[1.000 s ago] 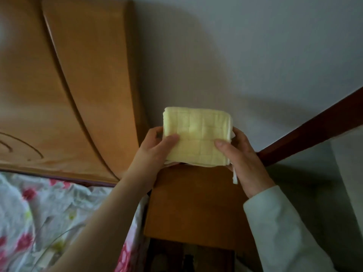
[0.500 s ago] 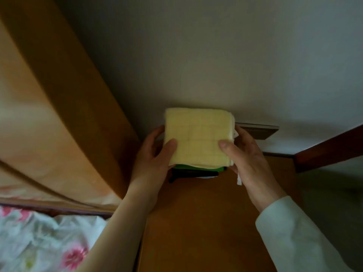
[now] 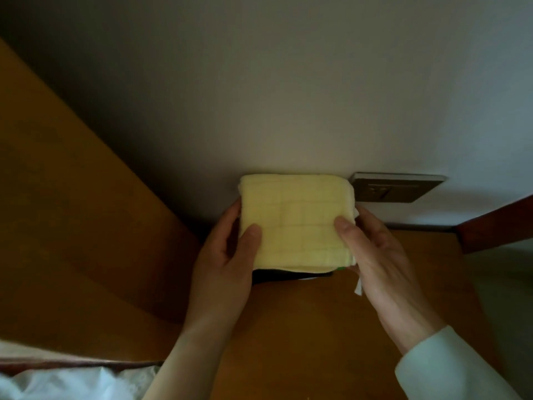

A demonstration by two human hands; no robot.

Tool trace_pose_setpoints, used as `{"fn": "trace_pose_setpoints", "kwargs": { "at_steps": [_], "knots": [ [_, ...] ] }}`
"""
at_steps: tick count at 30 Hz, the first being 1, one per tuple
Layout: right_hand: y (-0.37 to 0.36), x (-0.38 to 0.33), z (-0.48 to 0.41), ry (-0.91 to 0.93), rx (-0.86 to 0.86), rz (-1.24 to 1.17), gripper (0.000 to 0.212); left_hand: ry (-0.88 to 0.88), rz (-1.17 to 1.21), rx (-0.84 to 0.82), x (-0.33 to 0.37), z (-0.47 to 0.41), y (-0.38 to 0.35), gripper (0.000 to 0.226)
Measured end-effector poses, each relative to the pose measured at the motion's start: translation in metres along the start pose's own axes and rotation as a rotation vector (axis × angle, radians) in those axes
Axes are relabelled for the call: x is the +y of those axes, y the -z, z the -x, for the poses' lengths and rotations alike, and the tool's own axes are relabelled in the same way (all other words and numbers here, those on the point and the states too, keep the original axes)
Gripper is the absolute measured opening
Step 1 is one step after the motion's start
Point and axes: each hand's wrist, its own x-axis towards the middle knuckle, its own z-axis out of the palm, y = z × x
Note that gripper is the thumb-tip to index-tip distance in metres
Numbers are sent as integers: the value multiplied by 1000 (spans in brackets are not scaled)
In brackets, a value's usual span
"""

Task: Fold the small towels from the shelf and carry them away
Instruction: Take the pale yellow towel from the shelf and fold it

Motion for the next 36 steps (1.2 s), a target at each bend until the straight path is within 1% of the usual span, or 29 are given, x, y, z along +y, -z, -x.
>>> {"fn": "trace_pose_setpoints", "kwargs": {
  "at_steps": [2,5,6,9,12,15,18,20,21,22,25,26,27,29,36],
  "knots": [
    [-4,0,-4,-21,10,-9,26,-12,-28,7,-2,-3,-2,41],
    [-8,-2,-7,-68,31,-15,6,-4,-36,0,-5,-6,-3,47],
    [-8,-3,-8,-83,38,-16,5,7,-30,-4,-7,-7,-3,47],
    [-7,-2,-12,-121,43,16,14,17,-7,-6,-9,-6,-4,52],
    [-5,-1,-15,-103,42,44,15,39,63,-2,-5,-9,-6,59],
    [-9,1,-23,-141,-9,-32,8,149,179,-28,-7,-17,-5,62],
    [-16,1,-34,-224,8,-62,7,256,240,-78,-12,-22,-6,68],
    [-20,1,-33,-262,21,-70,4,301,265,-93,-16,-22,-7,66],
    [-20,1,-30,-283,17,-105,13,322,276,-100,-18,-22,-7,64],
    [-20,0,-27,-299,5,-146,27,335,286,-109,-19,-22,-7,61],
    [-20,1,-22,-352,-53,-176,84,358,297,-124,-23,-22,-7,57],
    [-19,2,-22,-389,-54,-165,96,365,300,-129,-24,-22,-8,58],
    [-18,4,-23,-413,-61,-153,104,370,300,-139,-23,-22,-8,61],
    [-18,7,-25,-415,-86,-132,109,369,294,-143,-25,-23,-9,65],
    [-20,6,-23,-447,-91,-107,101,372,301,-122,-28,-23,-10,65]
  ]
}}
